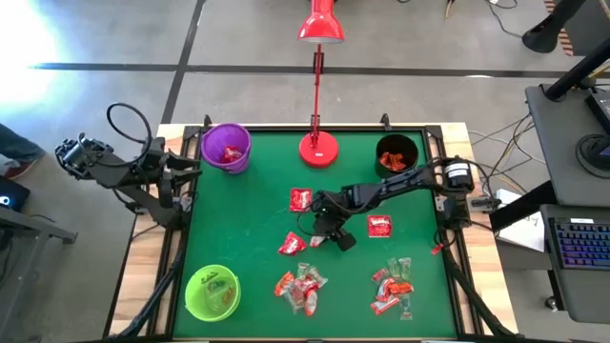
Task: Sort candy
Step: Put the orange chocolate into the black bucket
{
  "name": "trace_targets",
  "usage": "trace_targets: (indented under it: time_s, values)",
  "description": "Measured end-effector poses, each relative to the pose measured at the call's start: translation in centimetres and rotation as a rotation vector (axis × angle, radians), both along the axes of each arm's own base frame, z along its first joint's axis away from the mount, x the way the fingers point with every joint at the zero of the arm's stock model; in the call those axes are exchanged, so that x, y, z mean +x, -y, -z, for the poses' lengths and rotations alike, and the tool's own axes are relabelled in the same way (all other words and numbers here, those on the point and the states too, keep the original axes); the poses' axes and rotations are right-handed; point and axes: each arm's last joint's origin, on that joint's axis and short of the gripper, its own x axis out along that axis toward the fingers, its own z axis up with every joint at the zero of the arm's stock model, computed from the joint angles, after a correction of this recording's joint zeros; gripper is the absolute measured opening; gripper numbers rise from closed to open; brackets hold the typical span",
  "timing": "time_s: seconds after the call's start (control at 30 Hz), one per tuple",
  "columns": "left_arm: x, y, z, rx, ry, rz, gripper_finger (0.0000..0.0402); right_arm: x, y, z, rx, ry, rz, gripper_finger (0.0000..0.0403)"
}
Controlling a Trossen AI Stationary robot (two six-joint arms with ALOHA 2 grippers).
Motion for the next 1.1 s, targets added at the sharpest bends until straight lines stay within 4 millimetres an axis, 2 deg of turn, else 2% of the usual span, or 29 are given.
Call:
trace_targets:
  time_s: [0.1,0.2,0.47,0.57,0.7,0.87,1.1]
  values:
    - [0.0,0.0,0.0,0.0,0.0,0.0,0.0137,0.8,0.0,0.1,0.015,-0.008,0.025,0.0174]
    - [0.0,0.0,0.0,0.001,-0.001,0.0,0.0137,1.3,0.1,-0.2,0.021,-0.008,0.06,0.0155]
    - [-0.1,-0.1,0.0,-0.003,0.002,-0.002,0.0137,1.4,0.9,-1.6,0.06,-0.112,0.156,0.0048]
    - [-0.2,-0.1,0.1,0.004,-0.01,-0.002,0.0137,1.5,1.4,-2.0,0.093,-0.153,0.234,0.0024]
    - [-0.2,-0.1,0.2,0.007,-0.014,-0.002,0.0137,1.8,2.3,-2.9,0.104,-0.194,0.382,0.0018]
    - [-0.3,-0.2,0.3,0.026,-0.029,-0.025,0.0137,2.2,3.4,-4.4,0.033,-0.232,0.545,0.0019]
    - [-0.8,-1.1,0.8,0.203,-0.057,-0.257,0.0137,1.9,4.9,-7.2,-0.105,-0.308,0.762,0.0019]
